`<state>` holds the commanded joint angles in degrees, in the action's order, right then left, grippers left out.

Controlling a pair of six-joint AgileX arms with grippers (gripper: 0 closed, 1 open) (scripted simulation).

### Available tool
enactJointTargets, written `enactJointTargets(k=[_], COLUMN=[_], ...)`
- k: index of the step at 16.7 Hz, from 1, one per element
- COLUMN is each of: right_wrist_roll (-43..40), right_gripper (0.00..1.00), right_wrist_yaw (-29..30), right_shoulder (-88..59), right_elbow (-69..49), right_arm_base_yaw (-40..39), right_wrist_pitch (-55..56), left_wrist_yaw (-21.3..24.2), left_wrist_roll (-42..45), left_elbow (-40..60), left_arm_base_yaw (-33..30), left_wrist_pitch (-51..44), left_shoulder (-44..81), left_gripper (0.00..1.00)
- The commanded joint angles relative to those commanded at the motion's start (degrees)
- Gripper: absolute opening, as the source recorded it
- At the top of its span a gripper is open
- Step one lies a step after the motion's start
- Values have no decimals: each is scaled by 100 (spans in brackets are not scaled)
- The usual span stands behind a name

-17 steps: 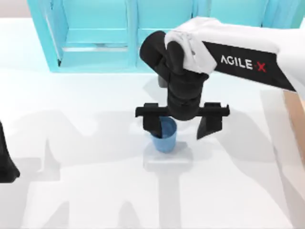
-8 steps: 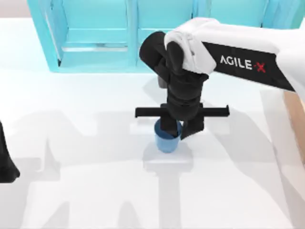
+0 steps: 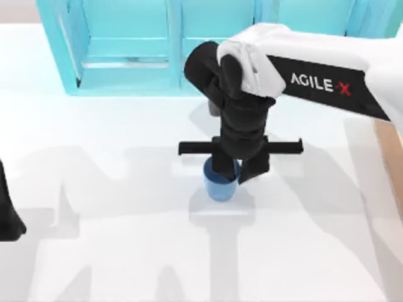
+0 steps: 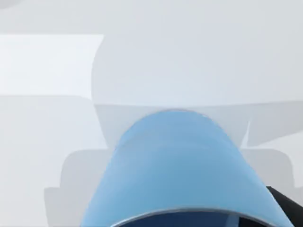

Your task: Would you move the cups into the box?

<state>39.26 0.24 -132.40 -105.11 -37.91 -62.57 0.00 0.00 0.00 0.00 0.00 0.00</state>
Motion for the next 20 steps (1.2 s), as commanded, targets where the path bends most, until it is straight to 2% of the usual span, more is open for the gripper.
enactJointTargets(k=[13,20], right_wrist_roll=[-1139,-1255], right_gripper=[0,0], right_wrist_yaw=[-20,-18], right_shoulder=[1621,1687], right_elbow=[317,284], right_arm_base_yaw=[1116,1313], right_wrist_pitch=[-1293,-1296], left_wrist_yaw=[0,0], left_wrist_roll=[0,0], left_elbow=[0,0], left_arm_base_yaw=[0,0], left_wrist_pitch=[0,0], left_shoulder=[0,0], left_gripper=[100,100])
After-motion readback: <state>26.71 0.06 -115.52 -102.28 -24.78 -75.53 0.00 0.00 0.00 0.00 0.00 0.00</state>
